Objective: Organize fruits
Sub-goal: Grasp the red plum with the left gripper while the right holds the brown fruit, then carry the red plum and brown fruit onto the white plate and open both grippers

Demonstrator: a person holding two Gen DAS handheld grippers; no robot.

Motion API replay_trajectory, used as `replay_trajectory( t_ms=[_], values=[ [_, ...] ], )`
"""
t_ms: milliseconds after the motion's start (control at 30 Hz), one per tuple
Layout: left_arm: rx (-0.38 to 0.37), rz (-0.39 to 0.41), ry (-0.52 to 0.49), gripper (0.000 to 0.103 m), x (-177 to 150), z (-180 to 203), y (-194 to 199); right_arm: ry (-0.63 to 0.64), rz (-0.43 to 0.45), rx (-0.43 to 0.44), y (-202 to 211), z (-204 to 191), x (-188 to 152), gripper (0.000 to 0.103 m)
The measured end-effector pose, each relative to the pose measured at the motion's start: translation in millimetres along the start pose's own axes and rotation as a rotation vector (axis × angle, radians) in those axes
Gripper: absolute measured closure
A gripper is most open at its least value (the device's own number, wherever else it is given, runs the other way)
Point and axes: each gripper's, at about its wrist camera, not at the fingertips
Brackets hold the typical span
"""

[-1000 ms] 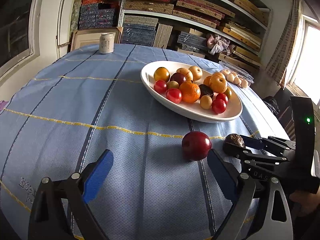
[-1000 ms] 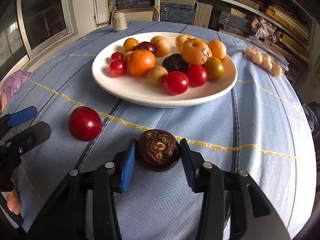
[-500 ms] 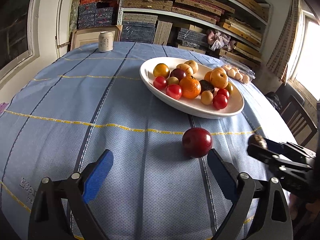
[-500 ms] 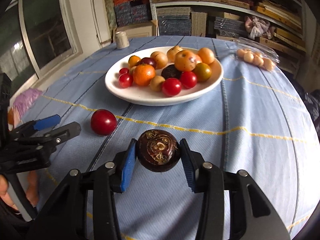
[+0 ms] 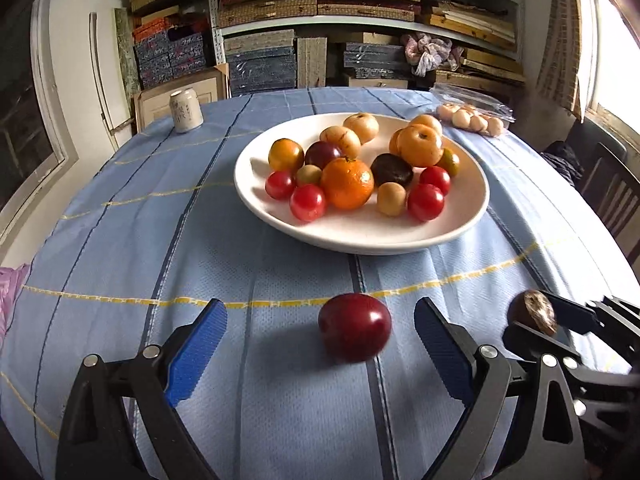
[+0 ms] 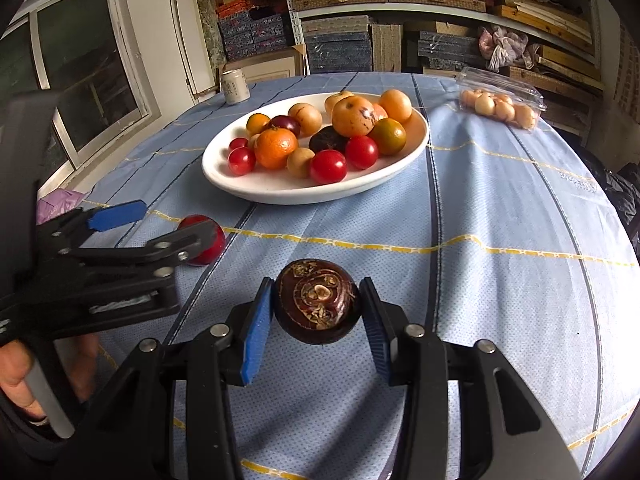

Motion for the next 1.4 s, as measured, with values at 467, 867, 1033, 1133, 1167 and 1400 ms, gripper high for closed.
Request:
replay_trajectory(
  t_ms=[467,867,1033,1133,1167,1400],
  values=[
    [-0.063,-0.065,0.026,0.062,-2,-7,-18,-0.005,0.002,0.013,1,-1,1,0.061],
    [-0.081,-0.059,0.034,0.062,-9,-13,3,0.01,0.018,0.003,3,-3,1,0.061],
    [-0.087,-0.05,0.032,0.062,-12,-13,14,0.029,0.039,-0.006,8,-7,1,0.061],
    [-0.092,-0.031,0.031,0.062,-12,-13,25,0.059,0.042,-0.017,11,-13,1,0.061],
    [-0.092,-0.025,0.03,0.062,-12,-13,28,0.064,0.041,-0.019,11,-13,0,0.061],
    [-0.099,0.005,0.03,0.062,-8,-12,45,0.049,0.045,-0.02,24,-6,5,0.061]
  ],
)
Point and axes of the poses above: each gripper's, at about its wrist camera, not at the fingertips, and y roughly against the way its jaws point, z to its right, x to its top, and after that the axes turned 10 degrees about y, right-handed
